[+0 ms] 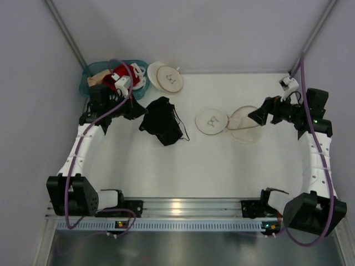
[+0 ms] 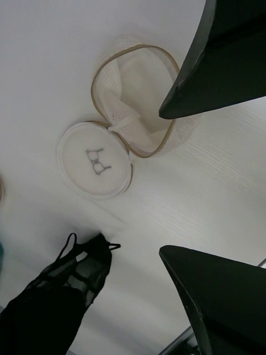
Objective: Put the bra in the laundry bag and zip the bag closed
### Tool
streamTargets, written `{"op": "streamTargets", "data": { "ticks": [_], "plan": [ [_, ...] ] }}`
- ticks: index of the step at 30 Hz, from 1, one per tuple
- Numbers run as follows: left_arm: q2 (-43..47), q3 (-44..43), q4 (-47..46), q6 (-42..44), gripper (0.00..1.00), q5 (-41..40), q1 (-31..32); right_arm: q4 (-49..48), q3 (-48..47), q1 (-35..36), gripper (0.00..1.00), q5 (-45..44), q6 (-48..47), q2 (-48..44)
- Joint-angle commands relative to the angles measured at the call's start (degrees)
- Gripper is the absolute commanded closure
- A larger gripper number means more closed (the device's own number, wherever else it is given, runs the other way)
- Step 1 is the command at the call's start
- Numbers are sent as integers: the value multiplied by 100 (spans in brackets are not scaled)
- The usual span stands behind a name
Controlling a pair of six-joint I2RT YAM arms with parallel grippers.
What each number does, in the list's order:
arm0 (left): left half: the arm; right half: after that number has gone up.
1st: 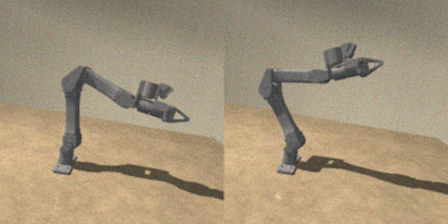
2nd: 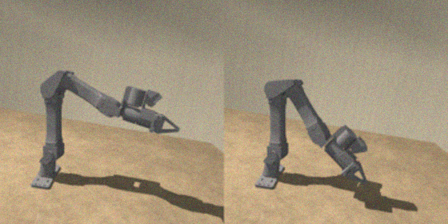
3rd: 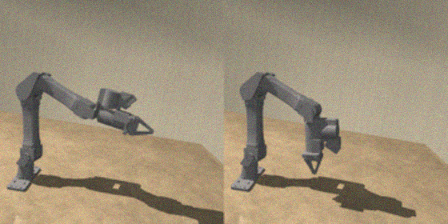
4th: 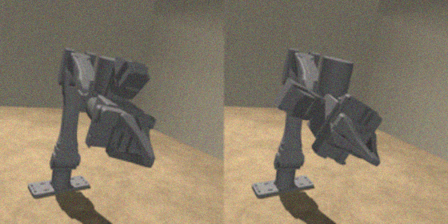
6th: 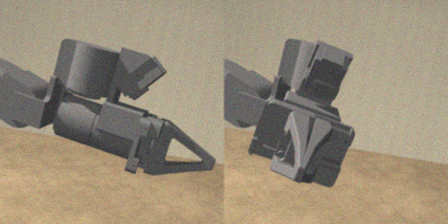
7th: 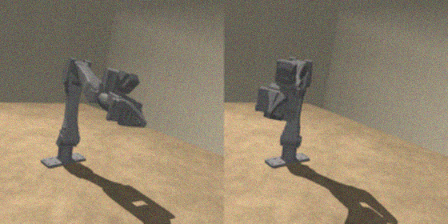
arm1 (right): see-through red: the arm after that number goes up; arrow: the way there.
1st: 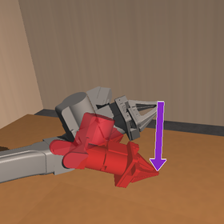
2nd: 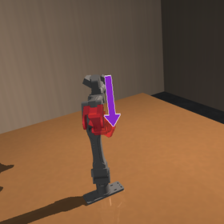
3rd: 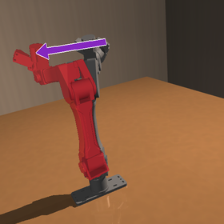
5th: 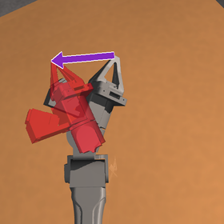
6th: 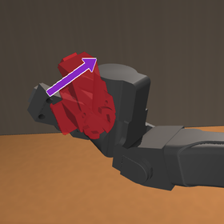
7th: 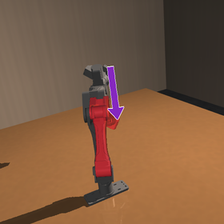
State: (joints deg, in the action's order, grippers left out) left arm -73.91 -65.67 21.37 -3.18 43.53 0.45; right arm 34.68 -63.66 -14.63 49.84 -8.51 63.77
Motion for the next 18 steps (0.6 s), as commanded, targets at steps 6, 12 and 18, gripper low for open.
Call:
{"op": "streamTargets", "data": {
  "ticks": [6,12,18],
  "plan": [
    [535,845,-36,265,100,-494,175,101,284,390,3,183,-142,-154],
    [1150,993,148,143,100,-854,271,-31,363,706,4,157,25,-93],
    [1520,1811,237,-200,100,-1241,649,-400,635,1418,5,-150,253,-5]
  ]
}}
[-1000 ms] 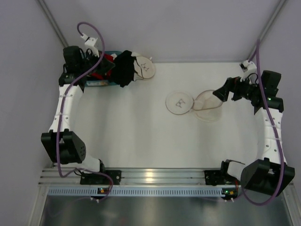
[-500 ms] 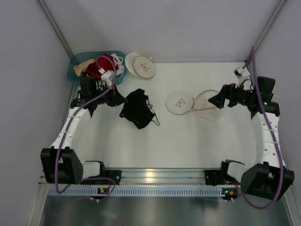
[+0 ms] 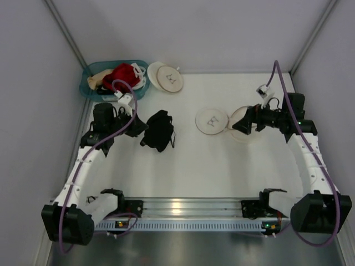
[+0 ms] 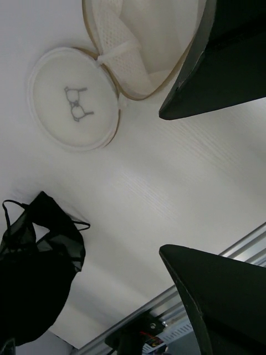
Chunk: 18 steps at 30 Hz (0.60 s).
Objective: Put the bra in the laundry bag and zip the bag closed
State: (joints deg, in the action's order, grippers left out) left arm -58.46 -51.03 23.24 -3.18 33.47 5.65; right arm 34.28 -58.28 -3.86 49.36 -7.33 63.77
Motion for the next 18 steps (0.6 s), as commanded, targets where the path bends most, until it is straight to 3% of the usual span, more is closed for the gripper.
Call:
{"op": "streamTargets", "data": {
  "ticks": [1,5,6,7,10,13,18],
  "plan": [
    [-34,609,49,-331,100,-219,147,-430,159,629,5,-181,153,39],
    [-148,1049,57,-534,92,-245,270,-554,335,974,6,-278,223,162],
    [-166,1059,49,-630,83,-227,287,-589,361,1027,6,-278,241,188],
    [-227,1051,57,-631,68,-210,288,-633,431,1062,7,-287,259,215],
    [-315,919,66,-570,51,-254,288,-800,607,1212,9,-296,381,259],
    [-420,779,93,-605,43,-428,288,-1124,826,1352,13,-252,618,338],
    [-798,586,136,-631,43,-737,244,-1573,1073,1660,25,-173,1076,548]
  ]
}}
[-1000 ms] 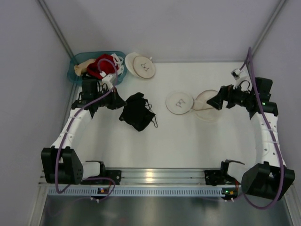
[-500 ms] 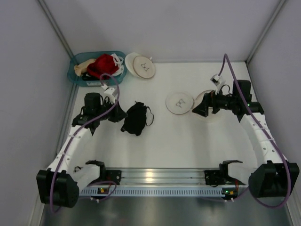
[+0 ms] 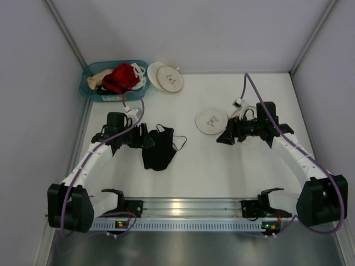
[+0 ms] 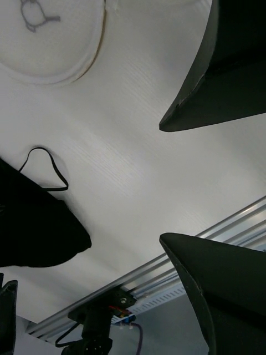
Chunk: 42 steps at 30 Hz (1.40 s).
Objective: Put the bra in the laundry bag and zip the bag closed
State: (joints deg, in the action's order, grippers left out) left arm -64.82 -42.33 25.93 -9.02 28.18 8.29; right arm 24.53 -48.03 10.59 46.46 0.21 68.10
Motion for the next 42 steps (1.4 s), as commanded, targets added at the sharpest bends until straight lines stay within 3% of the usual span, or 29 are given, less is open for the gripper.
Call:
{"op": "streamTargets", "data": {
  "ticks": [1,6,11,20,35,42],
  "plan": [
    [-311,-328,-132,-65,43,-252,-21,-677,48,285,26,118,348,238],
    [-725,-575,-132,-302,43,-25,-310,-1090,-136,1023,31,92,629,783],
    [-1068,-935,-132,-619,42,688,-1320,-1547,-707,2007,38,-215,1077,1785],
    [-752,-1357,184,-426,37,697,-2103,-2242,-1876,3141,45,-505,2361,3631],
    [-479,-1146,228,-461,36,504,-2236,-1979,-3028,3503,49,-1288,1904,4871],
    [-488,-1182,228,-434,36,486,-2253,-1716,-3203,3529,62,-1446,1571,4968]
  ]
}}
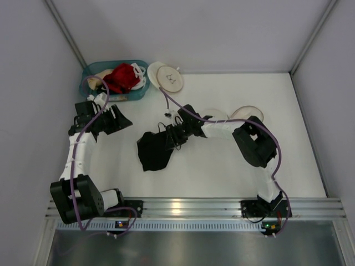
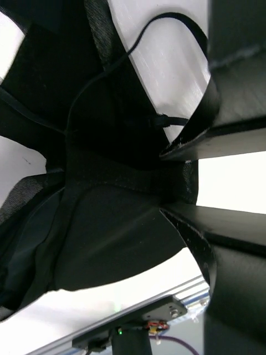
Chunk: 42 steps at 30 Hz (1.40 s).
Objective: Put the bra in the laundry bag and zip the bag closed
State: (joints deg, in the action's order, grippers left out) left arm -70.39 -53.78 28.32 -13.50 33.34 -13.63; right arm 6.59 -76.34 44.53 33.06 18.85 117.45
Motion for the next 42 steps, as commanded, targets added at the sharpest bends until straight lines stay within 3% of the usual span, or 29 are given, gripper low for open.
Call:
{"op": "streamTargets", "data": {
  "ticks": [1,3,5,6,8,10,17,30,38,42],
  "plan": [
    [78,-36,-2,14,36,-30,-61,123,-408,143,64,-107,-338,33],
    [87,-36,-2,14,36,-12,-61,280,-487,161,58,-159,-461,50],
    [87,-36,-10,22,36,-12,-52,308,-514,170,40,-186,-496,41],
    [87,-36,-2,23,36,-12,-61,308,-514,161,41,-168,-514,24],
    [61,-10,-10,40,36,5,-61,308,-540,170,51,6,-505,41],
    [43,-1,-10,75,36,14,-61,334,-567,187,54,104,-514,85],
    [-387,-580,-1,330,36,-179,-79,702,-900,205,100,789,-848,226],
    [-572,-651,-10,40,39,32,-96,676,-1032,-155,100,1211,-1146,-1145],
    [-660,-888,-1,-188,40,155,-105,2388,-2657,-191,100,1335,-2797,-1181],
    [-695,-959,-10,-232,40,164,-105,2760,-3466,-313,100,1326,-2993,-1163]
  ]
}}
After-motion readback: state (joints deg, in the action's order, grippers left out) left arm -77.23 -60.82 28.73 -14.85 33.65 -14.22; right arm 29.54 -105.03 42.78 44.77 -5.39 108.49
